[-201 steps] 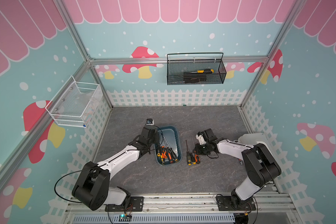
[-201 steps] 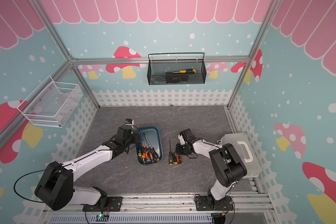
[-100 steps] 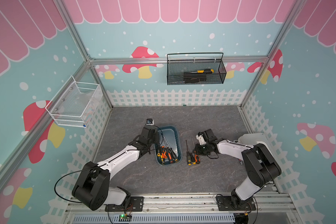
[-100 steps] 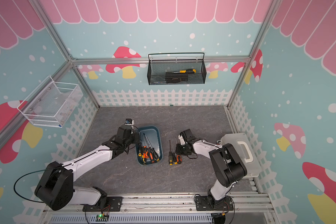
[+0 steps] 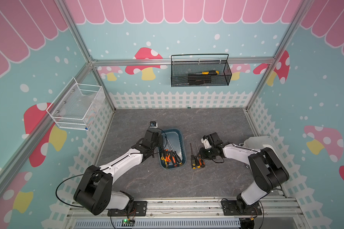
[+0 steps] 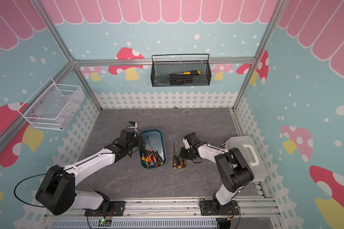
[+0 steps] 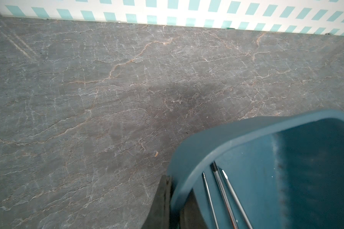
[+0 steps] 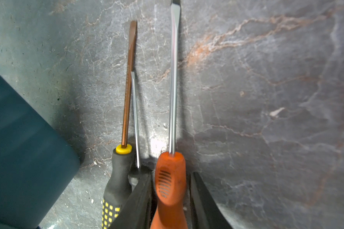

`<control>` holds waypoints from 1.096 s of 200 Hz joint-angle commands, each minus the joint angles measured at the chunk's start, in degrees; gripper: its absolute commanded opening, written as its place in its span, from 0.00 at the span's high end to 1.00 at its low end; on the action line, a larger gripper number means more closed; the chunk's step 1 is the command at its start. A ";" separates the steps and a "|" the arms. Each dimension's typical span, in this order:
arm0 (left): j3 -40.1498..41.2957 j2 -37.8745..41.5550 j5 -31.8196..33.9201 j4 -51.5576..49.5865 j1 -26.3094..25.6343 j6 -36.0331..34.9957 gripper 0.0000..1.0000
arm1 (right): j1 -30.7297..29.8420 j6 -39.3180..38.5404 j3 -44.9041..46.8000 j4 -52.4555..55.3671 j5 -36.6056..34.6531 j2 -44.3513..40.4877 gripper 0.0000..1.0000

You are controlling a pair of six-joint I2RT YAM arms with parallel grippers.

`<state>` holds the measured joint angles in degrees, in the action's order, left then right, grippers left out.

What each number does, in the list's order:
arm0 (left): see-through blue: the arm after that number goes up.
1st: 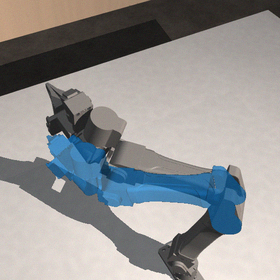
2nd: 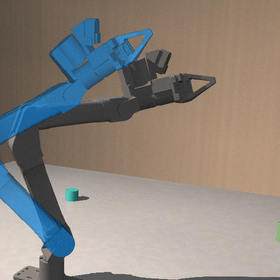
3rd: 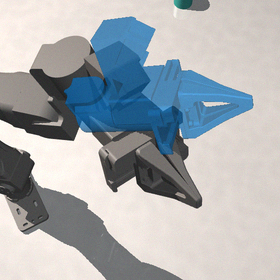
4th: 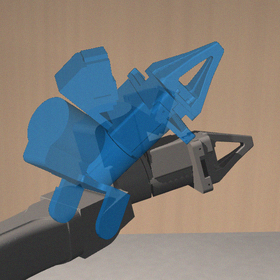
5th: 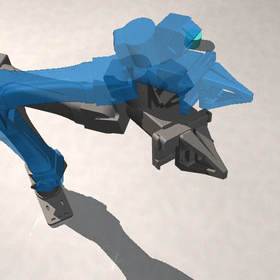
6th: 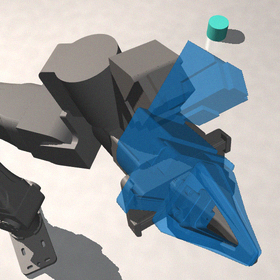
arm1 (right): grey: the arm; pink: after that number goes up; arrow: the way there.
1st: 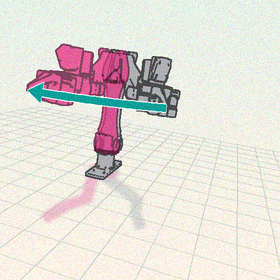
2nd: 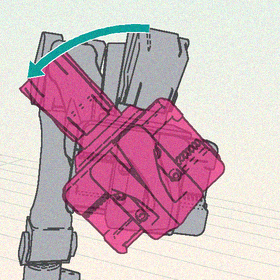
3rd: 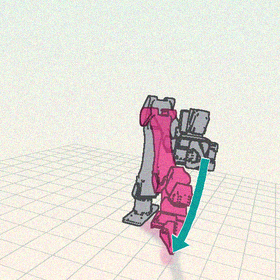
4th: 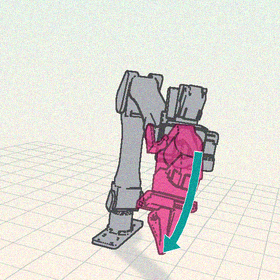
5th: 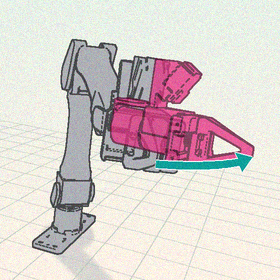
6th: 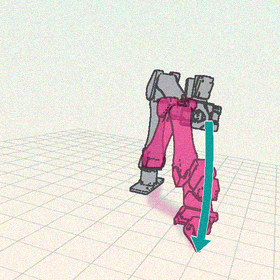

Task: Take out the screwdriver from the storage box
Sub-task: Place the screwdriver at the center of the board.

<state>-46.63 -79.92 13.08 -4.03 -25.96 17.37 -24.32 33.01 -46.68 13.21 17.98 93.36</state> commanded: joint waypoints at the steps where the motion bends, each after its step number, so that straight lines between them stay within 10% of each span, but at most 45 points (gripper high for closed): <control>1: -0.92 1.61 0.09 1.75 0.20 -0.58 1.00 | 0.15 0.93 1.61 1.53 -0.27 -2.42 0.64; 130: -0.87 1.74 0.10 1.72 -0.23 -0.14 1.00 | -6.99 -3.35 -10.81 20.45 -13.13 -19.53 0.47; 219: -1.53 1.26 0.85 1.09 -0.66 0.30 1.00 | -25.01 -7.09 -29.17 21.78 -22.17 -2.03 0.50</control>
<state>-46.63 -79.92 13.37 -4.03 -26.28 17.58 -47.40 28.12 -73.93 33.26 -2.00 86.32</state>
